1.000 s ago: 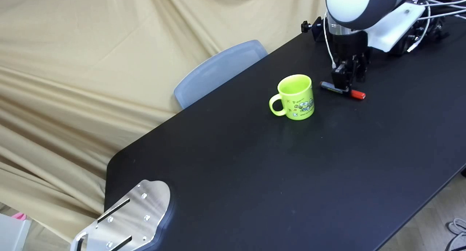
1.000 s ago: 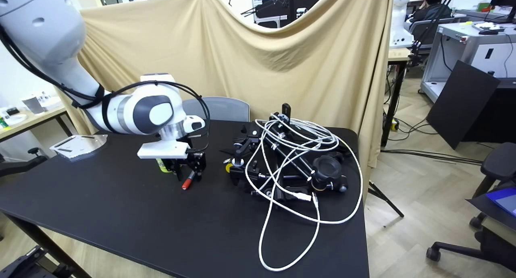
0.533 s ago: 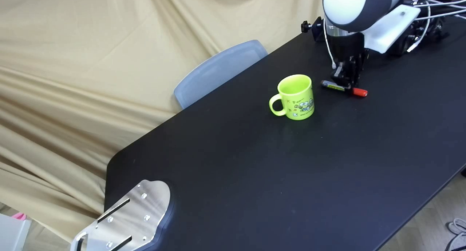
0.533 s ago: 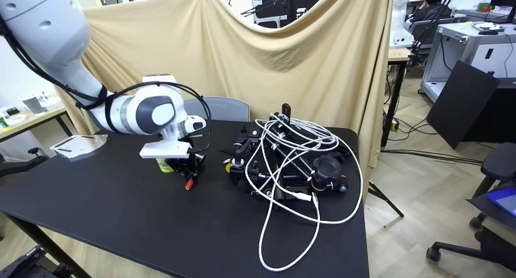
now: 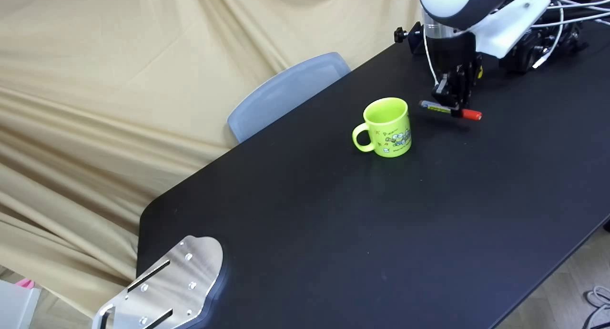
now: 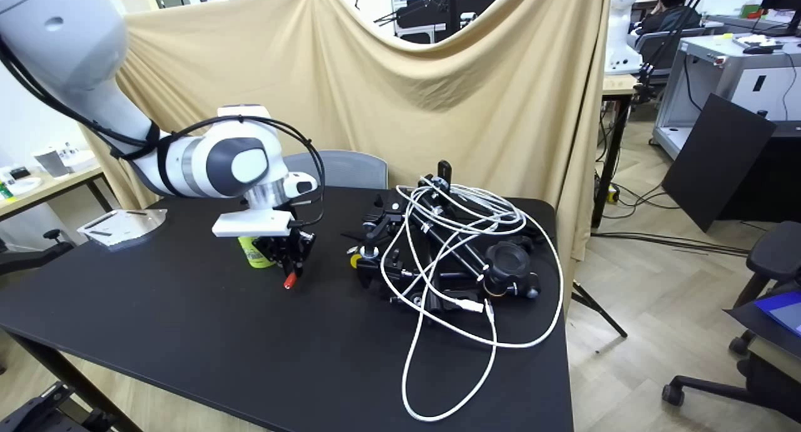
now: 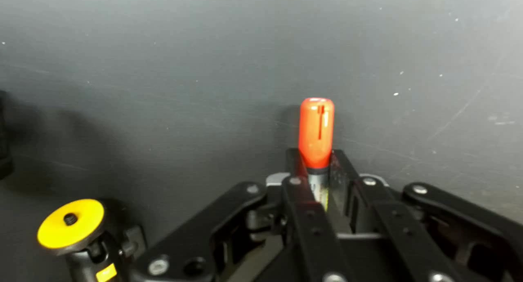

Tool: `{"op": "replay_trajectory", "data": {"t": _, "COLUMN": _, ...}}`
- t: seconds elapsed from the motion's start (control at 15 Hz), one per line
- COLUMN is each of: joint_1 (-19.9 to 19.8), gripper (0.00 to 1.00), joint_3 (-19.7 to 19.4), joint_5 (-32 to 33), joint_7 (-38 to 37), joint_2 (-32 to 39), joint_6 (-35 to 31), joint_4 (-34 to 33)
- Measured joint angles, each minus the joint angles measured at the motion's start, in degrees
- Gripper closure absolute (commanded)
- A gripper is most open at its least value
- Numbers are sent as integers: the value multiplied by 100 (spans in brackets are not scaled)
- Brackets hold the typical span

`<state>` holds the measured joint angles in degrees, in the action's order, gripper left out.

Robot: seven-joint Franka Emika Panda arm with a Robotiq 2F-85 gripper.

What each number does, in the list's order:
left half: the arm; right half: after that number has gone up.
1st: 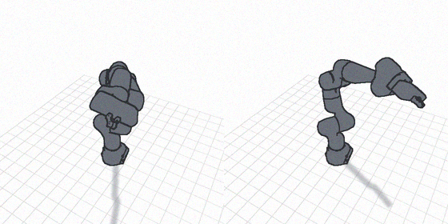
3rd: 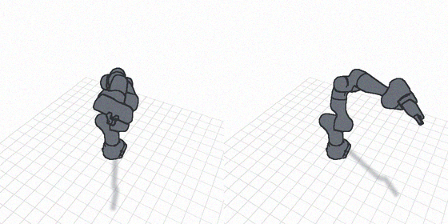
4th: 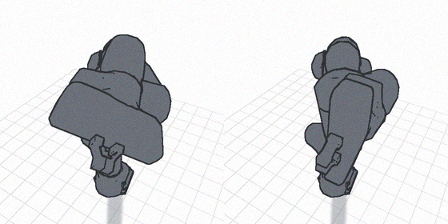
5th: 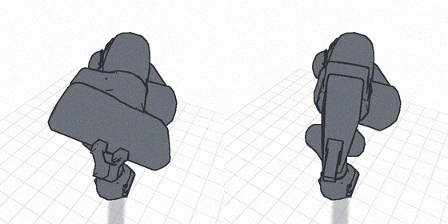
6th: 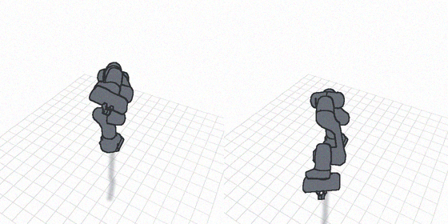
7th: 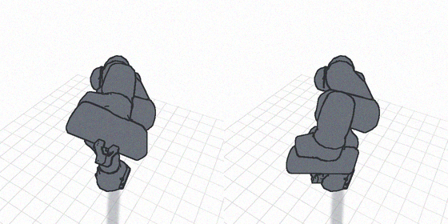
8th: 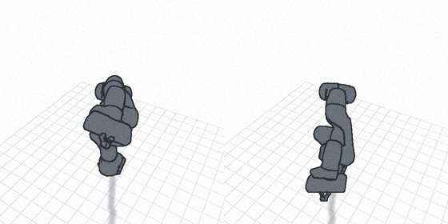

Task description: Put the marker in the mug

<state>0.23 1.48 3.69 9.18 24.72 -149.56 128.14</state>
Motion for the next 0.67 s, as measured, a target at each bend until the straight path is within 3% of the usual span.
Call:
{"op": "replay_trajectory", "data": {"t": 0.27, "joint_1": 119, "gripper": 95, "joint_3": -4, "joint_5": 234, "joint_7": -17, "joint_2": -573, "joint_6": 867, "joint_4": -112}}
{"op": "replay_trajectory", "data": {"t": 0.67, "joint_1": 379, "gripper": 95, "joint_3": 203, "joint_5": 370, "joint_7": 34, "joint_2": -1012, "joint_6": 2792, "joint_4": -775}}
